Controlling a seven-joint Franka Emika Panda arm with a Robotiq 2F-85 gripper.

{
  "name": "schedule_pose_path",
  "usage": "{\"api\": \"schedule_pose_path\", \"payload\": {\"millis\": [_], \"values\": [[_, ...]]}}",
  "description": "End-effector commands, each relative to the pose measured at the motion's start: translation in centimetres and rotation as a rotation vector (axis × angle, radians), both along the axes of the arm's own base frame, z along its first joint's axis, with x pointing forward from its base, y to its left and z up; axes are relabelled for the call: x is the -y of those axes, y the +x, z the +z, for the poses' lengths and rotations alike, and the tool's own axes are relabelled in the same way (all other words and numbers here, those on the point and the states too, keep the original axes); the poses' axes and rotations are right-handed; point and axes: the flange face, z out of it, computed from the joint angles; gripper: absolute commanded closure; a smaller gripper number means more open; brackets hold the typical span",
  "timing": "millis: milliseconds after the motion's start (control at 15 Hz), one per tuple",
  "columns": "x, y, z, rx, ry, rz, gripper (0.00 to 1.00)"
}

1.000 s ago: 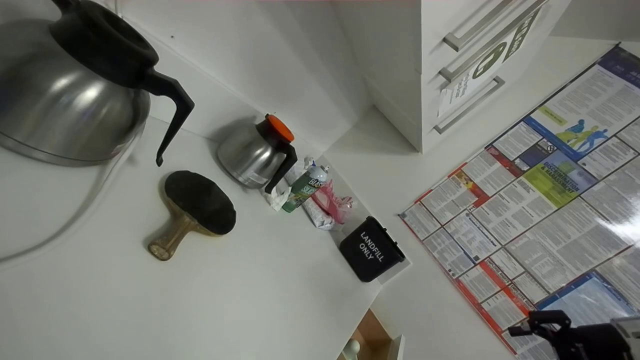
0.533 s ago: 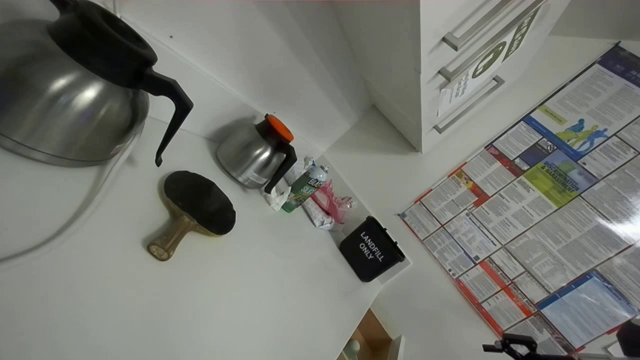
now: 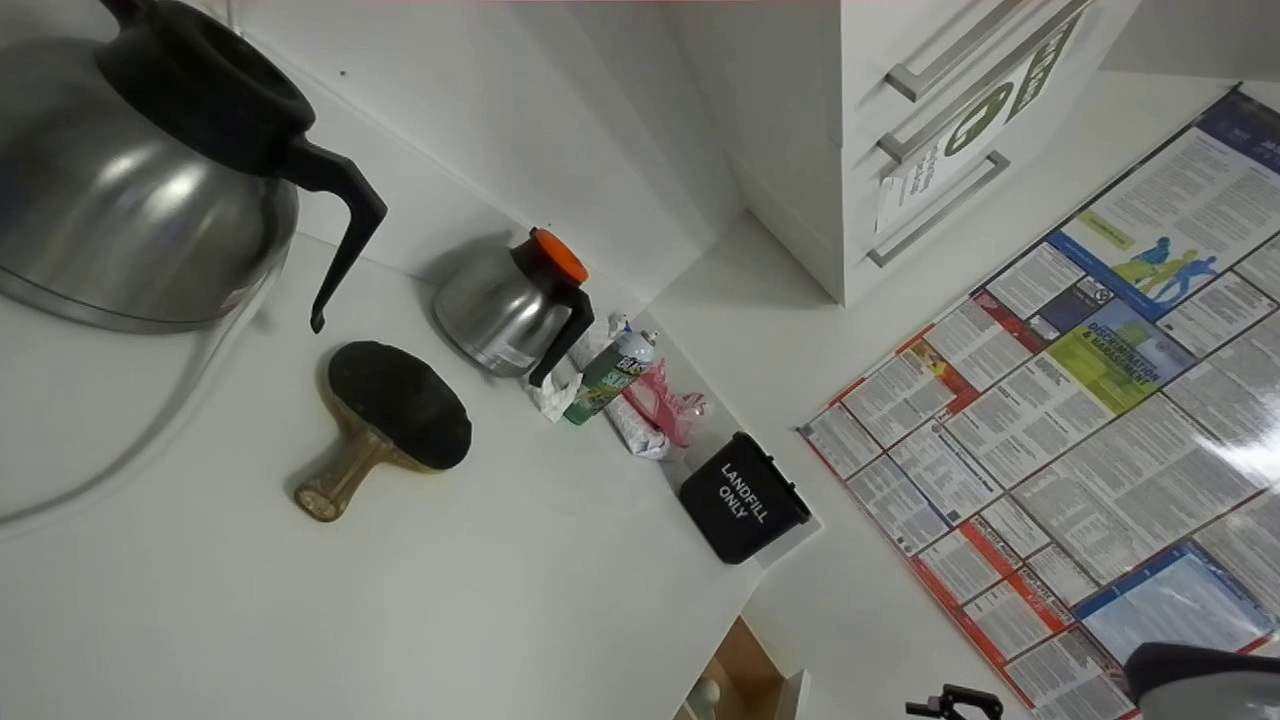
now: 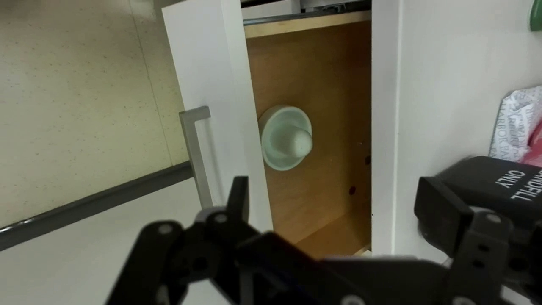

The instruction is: Close the top drawer of the cabinet.

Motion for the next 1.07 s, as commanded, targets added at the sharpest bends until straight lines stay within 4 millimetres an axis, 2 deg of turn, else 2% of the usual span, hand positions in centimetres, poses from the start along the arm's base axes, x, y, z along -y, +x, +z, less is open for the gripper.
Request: {"api": "schedule_pose_path", "payload": {"millis": [0,200,333,400,467,600,800,867,933,1000], "values": [[1.8,1.2,-5.1,-0.067,0.019,-0.044,0.0],[3.0,0.8,-9.0,-0.135,0.049,-0.085,0.0],[3.7,0.3,-10.8,-0.18,0.06,-0.092,0.0],[3.7,0.1,-10.7,-0.205,0.058,-0.074,0.0],[2.7,0.0,-10.4,-0.189,0.059,-0.073,0.0],[3.3,-0.3,-11.3,-0.211,0.059,-0.069,0.0],[3.8,0.1,-10.2,-0.143,0.066,-0.112,0.0],[4.1,0.2,-10.5,-0.124,0.08,-0.142,0.0],[4.5,0.4,-10.9,-0.108,0.096,-0.169,0.16],[4.9,0.4,-11.2,-0.092,0.109,-0.197,0.26]]}}
